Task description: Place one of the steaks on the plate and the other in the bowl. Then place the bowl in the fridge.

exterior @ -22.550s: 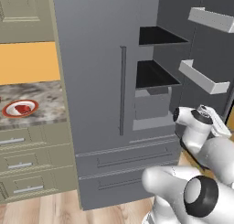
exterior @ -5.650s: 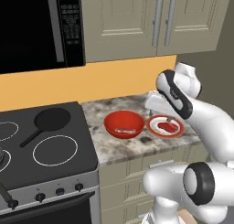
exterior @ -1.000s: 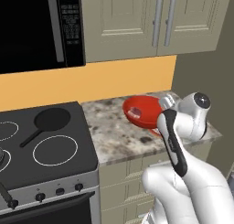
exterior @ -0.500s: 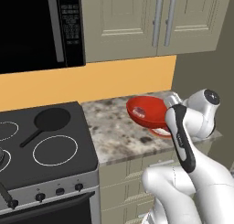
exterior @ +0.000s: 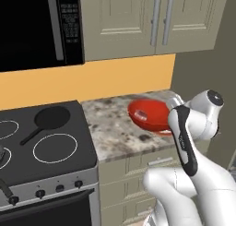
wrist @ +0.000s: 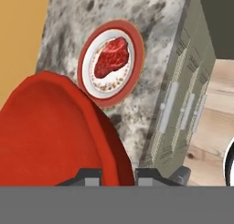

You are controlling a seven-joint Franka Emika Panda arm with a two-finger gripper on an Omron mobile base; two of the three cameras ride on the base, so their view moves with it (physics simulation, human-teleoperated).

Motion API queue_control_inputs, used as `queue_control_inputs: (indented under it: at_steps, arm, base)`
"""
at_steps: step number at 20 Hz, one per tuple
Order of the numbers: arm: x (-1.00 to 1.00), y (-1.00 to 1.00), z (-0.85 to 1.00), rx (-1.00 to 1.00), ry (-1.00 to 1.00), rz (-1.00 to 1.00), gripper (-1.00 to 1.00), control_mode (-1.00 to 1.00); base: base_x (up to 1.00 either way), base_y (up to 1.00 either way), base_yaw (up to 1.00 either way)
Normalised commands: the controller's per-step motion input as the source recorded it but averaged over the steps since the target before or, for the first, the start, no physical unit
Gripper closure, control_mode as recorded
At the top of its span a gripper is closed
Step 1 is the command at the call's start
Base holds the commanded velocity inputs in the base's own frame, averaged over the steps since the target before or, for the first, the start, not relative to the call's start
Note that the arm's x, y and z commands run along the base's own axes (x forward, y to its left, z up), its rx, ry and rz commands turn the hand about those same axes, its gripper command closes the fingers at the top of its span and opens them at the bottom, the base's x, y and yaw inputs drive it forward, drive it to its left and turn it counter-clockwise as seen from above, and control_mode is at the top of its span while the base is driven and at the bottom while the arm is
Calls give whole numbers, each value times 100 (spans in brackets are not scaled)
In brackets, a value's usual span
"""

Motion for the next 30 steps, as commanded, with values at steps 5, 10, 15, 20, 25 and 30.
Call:
queue_control_inputs:
  at_steps: [5,10,15,20,25,30]
  arm:
    - [0,0,0,0,0,0,100,100]
    - [0,0,0,0,0,0,100,100]
    - [0,0,0,0,0,0,100,100]
    - [0,0,0,0,0,0,100,100]
    - [0,0,0,0,0,0,100,100]
    - [0,0,0,0,0,0,100,100]
  base:
    - [-72,14,-23]
    - [-85,38,-54]
    - [-90,19,-57]
    - [-18,-22,-80]
    - [0,-39,-81]
    - [13,-85,-44]
